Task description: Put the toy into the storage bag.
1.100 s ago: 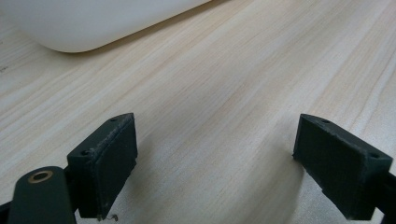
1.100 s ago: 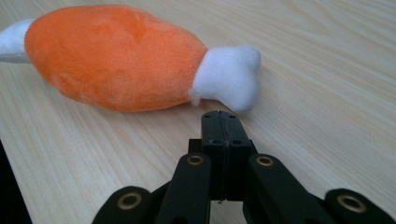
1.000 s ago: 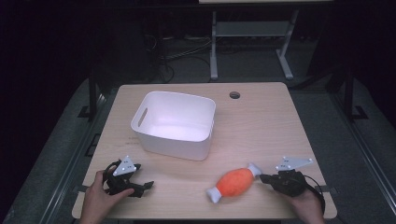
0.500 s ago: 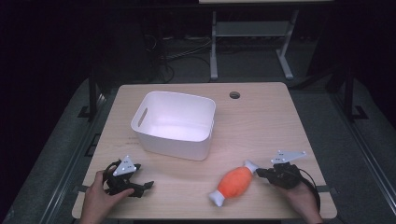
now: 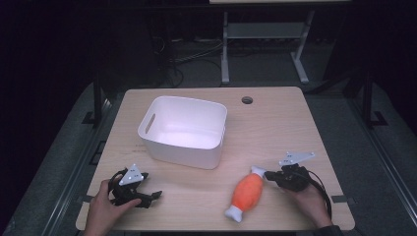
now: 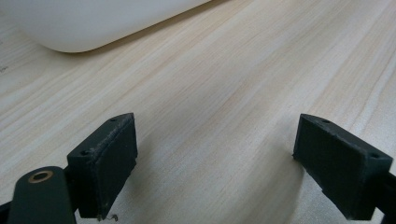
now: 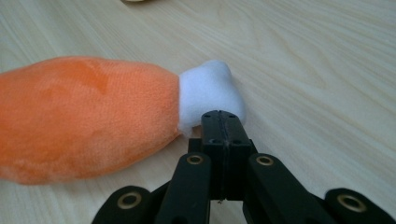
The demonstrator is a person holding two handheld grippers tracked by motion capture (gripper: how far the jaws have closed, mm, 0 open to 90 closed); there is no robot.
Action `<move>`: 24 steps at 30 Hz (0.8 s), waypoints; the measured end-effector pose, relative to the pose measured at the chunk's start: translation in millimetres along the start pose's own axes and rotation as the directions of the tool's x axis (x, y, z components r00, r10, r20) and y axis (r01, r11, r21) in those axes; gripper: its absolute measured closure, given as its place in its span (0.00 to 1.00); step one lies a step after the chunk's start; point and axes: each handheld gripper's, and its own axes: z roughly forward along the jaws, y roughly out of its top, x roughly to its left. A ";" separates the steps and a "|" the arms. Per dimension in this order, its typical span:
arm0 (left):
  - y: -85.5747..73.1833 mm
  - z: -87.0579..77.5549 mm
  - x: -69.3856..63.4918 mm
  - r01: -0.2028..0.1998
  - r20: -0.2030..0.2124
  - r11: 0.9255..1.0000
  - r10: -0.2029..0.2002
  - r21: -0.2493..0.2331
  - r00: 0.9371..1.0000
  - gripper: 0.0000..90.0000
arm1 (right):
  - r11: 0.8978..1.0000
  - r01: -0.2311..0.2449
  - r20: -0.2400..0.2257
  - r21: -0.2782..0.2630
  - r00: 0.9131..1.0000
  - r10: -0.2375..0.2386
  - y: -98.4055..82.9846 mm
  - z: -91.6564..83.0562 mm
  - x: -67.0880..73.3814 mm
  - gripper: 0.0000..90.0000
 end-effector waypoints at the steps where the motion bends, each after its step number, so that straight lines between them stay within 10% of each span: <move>1: 0.0 0.0 0.0 0.000 0.000 1.000 0.000 0.000 1.000 0.14 | 1.000 0.002 0.001 0.000 1.000 -0.002 1.5 1.1 -0.4 0.99; 24: 0.1 0.0 0.0 0.002 0.000 1.000 -0.002 -0.001 1.000 0.14 | 1.000 0.016 -0.056 0.004 0.998 -0.016 32.3 28.1 -1.6 0.99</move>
